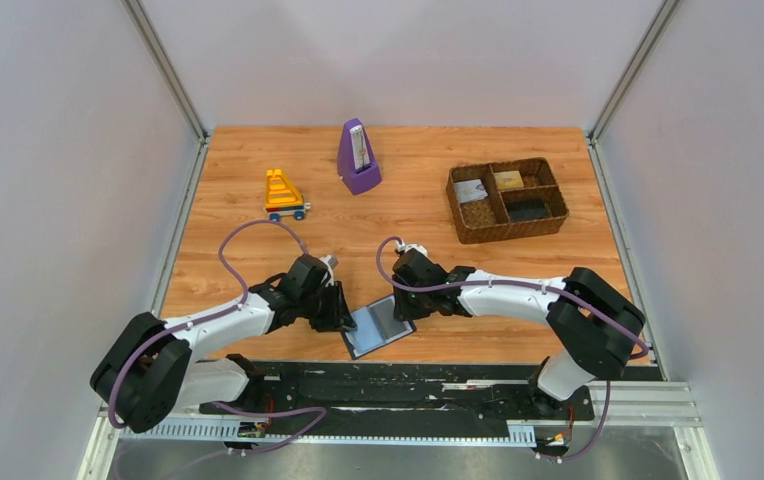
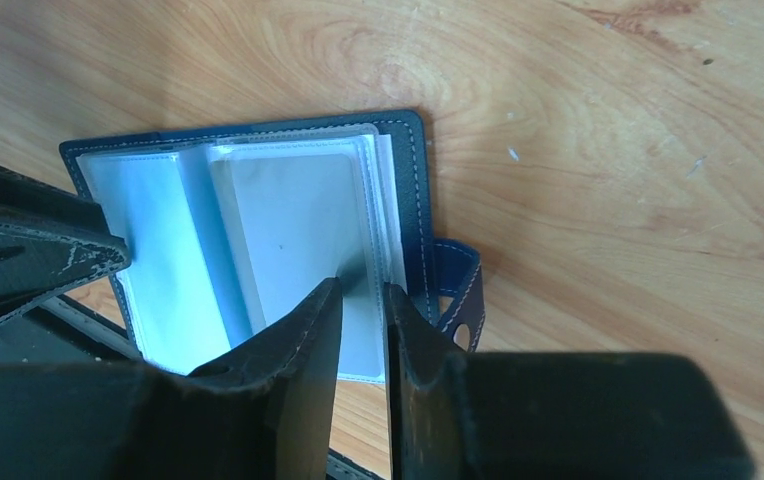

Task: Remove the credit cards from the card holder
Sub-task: Remove the credit card from the card holder.

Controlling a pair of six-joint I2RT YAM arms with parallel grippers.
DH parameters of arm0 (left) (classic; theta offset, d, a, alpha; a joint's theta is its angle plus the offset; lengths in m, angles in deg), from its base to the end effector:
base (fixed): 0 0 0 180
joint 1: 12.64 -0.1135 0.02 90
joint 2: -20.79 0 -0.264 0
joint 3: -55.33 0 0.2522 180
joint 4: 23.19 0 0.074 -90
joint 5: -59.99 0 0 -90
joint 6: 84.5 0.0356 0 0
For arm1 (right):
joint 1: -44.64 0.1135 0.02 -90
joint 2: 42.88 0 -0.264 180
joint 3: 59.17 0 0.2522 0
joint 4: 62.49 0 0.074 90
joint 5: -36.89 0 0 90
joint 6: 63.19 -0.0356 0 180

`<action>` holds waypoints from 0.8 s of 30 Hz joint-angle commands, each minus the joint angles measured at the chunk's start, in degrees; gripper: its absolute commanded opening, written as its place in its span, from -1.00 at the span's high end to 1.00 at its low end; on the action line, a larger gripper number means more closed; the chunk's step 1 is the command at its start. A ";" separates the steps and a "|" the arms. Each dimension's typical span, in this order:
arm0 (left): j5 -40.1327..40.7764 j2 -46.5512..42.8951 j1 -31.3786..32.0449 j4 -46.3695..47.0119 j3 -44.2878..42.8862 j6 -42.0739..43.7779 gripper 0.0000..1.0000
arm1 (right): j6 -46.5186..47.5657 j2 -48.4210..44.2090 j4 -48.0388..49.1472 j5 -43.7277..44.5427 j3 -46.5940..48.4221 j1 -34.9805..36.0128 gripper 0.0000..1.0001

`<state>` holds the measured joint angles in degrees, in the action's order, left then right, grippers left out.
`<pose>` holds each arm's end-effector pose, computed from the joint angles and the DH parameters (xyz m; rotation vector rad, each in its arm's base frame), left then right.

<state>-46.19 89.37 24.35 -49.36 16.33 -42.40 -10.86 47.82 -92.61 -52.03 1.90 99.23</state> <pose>0.1568 -0.1305 0.1453 -0.1419 2.7569 -0.8628 0.1730 0.2422 0.1581 -0.3929 2.6883 0.5116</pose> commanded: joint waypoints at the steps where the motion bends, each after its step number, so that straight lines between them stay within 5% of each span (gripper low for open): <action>1: 0.36 0.93 0.03 2.21 0.85 -0.47 0.34 | 0.89 -0.04 3.10 -2.72 1.12 0.37 0.55; 24: 0.45 -0.18 0.04 1.43 0.77 -0.70 0.34 | 0.59 -6.06 5.50 -8.07 0.24 0.27 0.54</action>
<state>-46.41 89.78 24.35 -48.24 16.46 -43.01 -10.16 44.43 -91.24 -57.21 1.66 99.21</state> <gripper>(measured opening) 0.331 0.232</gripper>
